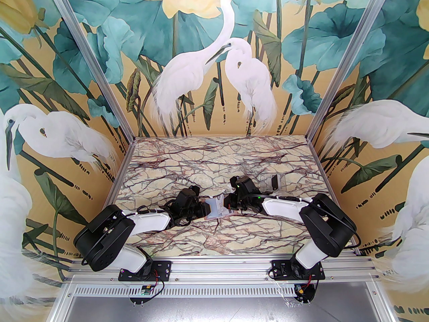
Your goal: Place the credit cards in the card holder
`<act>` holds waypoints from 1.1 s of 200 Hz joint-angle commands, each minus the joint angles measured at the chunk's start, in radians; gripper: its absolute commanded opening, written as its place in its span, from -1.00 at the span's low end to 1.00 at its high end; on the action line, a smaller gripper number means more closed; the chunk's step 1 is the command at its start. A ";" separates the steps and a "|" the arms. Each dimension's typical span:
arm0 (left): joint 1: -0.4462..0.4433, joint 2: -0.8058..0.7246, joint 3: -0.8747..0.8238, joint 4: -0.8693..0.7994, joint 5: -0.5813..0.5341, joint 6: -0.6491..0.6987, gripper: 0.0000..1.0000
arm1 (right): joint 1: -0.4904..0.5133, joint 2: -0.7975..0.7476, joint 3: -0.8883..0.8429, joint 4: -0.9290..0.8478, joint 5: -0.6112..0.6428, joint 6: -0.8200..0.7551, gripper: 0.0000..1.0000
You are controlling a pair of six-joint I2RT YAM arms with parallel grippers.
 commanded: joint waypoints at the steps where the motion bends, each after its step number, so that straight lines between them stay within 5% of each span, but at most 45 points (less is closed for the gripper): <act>1: 0.007 0.020 -0.013 -0.011 -0.033 -0.001 -0.38 | 0.008 0.009 -0.022 -0.012 0.000 0.022 -1.00; 220: 0.008 0.026 -0.014 -0.010 -0.030 0.000 -0.39 | 0.010 0.029 -0.019 -0.067 -0.015 0.049 -1.00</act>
